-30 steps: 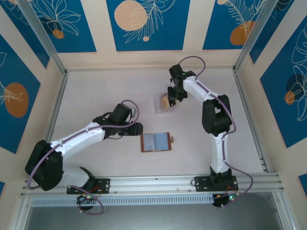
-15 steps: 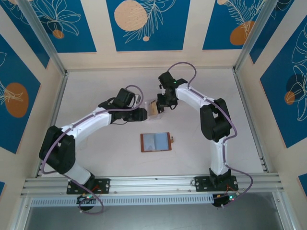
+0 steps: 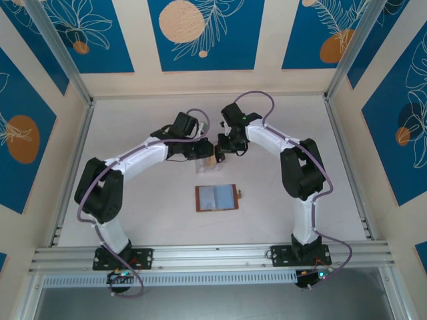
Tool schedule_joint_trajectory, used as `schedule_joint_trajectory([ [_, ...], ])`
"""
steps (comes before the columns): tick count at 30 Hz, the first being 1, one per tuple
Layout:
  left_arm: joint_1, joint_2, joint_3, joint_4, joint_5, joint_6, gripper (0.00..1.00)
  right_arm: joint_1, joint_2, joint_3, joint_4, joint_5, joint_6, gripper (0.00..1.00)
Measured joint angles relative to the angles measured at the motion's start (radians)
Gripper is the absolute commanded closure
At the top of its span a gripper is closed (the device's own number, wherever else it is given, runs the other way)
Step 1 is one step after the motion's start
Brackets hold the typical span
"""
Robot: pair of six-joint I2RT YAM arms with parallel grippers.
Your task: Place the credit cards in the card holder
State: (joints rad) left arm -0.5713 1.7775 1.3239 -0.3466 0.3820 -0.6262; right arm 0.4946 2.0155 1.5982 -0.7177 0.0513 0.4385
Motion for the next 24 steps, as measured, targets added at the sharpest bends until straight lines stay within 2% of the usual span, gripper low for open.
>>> schedule_joint_trajectory([
  [7,0.0,0.059,0.031,0.04,0.042,-0.045,0.97,-0.031,-0.048,-0.03,0.001,-0.068,0.003,0.96],
  [17,-0.003,0.135,0.093,0.066,0.064,-0.057,0.98,-0.067,-0.064,-0.059,0.008,-0.123,0.007,0.95],
  [24,-0.006,0.15,0.097,0.07,0.071,-0.057,0.94,-0.069,-0.064,-0.06,0.007,-0.113,0.006,0.89],
])
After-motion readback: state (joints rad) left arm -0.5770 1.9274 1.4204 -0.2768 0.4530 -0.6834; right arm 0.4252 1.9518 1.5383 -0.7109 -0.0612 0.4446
